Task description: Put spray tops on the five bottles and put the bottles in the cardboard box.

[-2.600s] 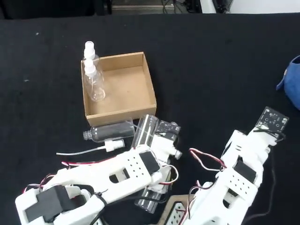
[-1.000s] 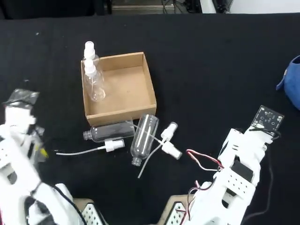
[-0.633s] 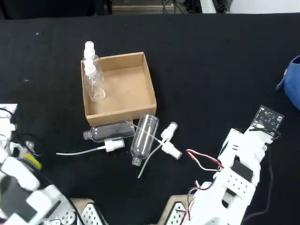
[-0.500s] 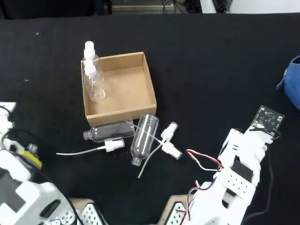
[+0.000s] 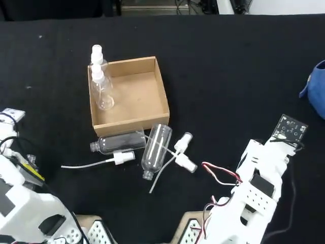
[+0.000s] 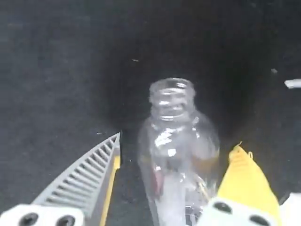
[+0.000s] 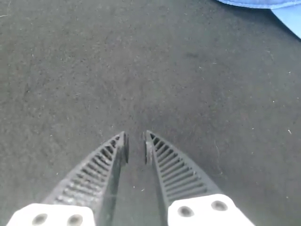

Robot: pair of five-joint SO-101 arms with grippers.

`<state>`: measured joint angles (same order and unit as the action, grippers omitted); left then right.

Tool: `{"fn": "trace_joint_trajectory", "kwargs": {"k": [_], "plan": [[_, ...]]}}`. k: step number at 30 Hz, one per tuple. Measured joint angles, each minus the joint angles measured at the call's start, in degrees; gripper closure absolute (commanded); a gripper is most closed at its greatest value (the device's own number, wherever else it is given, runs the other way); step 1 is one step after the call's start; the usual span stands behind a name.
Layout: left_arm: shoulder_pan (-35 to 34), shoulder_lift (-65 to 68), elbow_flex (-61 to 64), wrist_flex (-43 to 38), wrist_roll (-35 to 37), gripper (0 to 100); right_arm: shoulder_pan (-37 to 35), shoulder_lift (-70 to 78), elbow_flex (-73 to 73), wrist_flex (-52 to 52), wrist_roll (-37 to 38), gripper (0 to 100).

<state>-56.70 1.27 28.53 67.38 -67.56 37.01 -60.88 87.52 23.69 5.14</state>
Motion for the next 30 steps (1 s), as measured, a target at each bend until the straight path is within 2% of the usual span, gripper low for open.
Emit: {"fn": "trace_joint_trajectory", "kwargs": {"k": [2,5,7,11,21,27,30], "plan": [[0.00,0.00,0.26,-0.09,0.00,82,0.00,0.00,0.00,0.00,0.00,95.3],[0.00,0.00,0.26,-0.09,1.85,98,0.00,0.00,0.00,0.00,0.00,95.3],[-0.09,0.00,0.26,-0.09,2.37,95,0.00,0.00,0.00,0.00,0.00,95.3],[-0.88,0.00,0.26,-0.09,2.90,97,0.00,0.00,0.00,0.00,0.00,95.3],[-8.88,0.70,-3.08,-4.57,2.90,97,0.00,0.00,0.00,0.00,0.00,95.3],[-9.41,0.70,-3.08,-4.57,1.76,83,0.00,0.00,0.62,0.00,0.00,95.3],[-9.41,0.70,-3.08,-3.43,1.49,82,0.00,0.00,0.62,0.00,0.00,95.3]]}}
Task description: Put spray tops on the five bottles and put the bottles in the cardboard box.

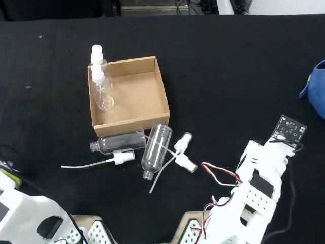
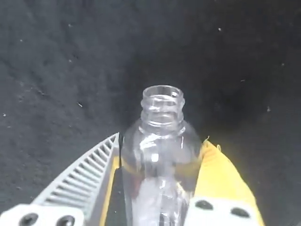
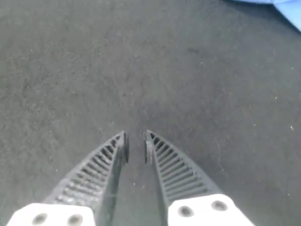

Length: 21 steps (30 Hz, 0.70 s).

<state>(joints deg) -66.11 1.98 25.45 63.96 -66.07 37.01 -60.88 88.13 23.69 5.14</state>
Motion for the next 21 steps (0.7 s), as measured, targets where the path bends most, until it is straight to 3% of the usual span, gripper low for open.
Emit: {"fn": "trace_joint_trajectory", "kwargs": {"k": [8,12,16,21], "plan": [[0.00,0.00,0.00,-0.18,-0.18,82,0.00,0.00,0.00,0.00,0.00,95.3],[0.00,0.00,0.00,-0.18,-4.04,82,0.00,0.00,0.00,0.00,0.00,95.3],[0.00,0.00,0.18,-0.09,-5.63,98,0.00,0.00,0.00,0.00,0.00,95.3],[0.09,0.00,1.23,0.18,-5.98,97,0.00,0.00,0.00,0.00,0.00,95.2]]}}
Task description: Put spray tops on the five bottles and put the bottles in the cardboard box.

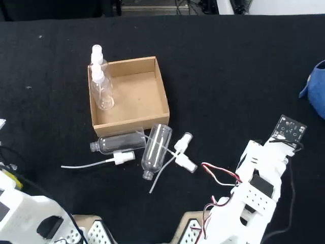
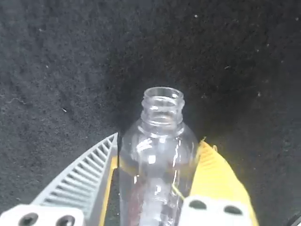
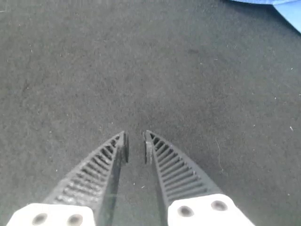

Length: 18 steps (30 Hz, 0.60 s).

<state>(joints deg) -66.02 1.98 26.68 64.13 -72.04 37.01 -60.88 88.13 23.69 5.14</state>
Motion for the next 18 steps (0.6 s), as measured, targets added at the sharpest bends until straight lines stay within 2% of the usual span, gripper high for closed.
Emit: {"fn": "trace_joint_trajectory", "kwargs": {"k": [5,9,12,18], "plan": [[0.00,-0.18,0.00,0.00,0.44,97,0.00,0.00,-0.09,0.00,0.00,95.1],[0.00,-4.75,0.09,0.00,5.71,97,-0.62,0.00,-5.45,4.22,5.71,95.1],[0.09,-10.81,0.35,0.09,12.31,97,-5.19,0.00,-14.42,13.80,11.43,95.1],[5.10,-22.24,7.47,0.26,29.27,97,-20.04,0.00,-30.68,36.84,21.63,92.2]]}}
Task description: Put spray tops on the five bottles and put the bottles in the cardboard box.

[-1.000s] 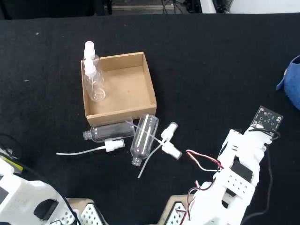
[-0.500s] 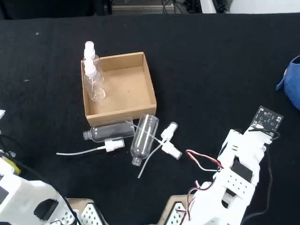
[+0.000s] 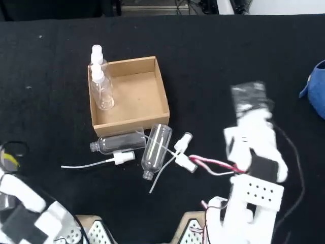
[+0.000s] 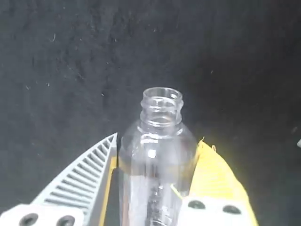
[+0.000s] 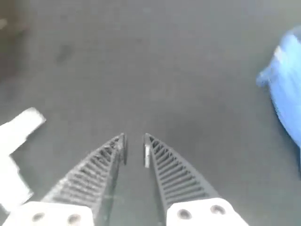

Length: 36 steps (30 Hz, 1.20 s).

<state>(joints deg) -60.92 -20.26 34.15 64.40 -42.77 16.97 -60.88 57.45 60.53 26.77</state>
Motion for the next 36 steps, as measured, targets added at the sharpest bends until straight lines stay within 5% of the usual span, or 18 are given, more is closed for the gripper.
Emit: {"fn": "trace_joint_trajectory", "kwargs": {"k": [4,11,17,30,36], "plan": [[6.42,-5.01,3.16,0.09,13.36,97,-7.91,0.00,-2.55,7.65,4.48,84.5],[20.04,-13.45,3.60,0.09,31.12,97,-16.79,2.90,-2.55,12.40,10.81,85.8],[25.85,-16.62,3.69,0.00,39.91,97,-18.37,14.95,-3.78,12.31,1.05,85.8],[25.85,-17.41,12.92,-6.59,43.34,97,-32.88,28.22,-4.57,14.86,4.22,85.8],[25.85,-17.41,12.92,-6.59,43.34,97,-34.02,28.22,-1.41,11.08,4.57,85.8]]}}
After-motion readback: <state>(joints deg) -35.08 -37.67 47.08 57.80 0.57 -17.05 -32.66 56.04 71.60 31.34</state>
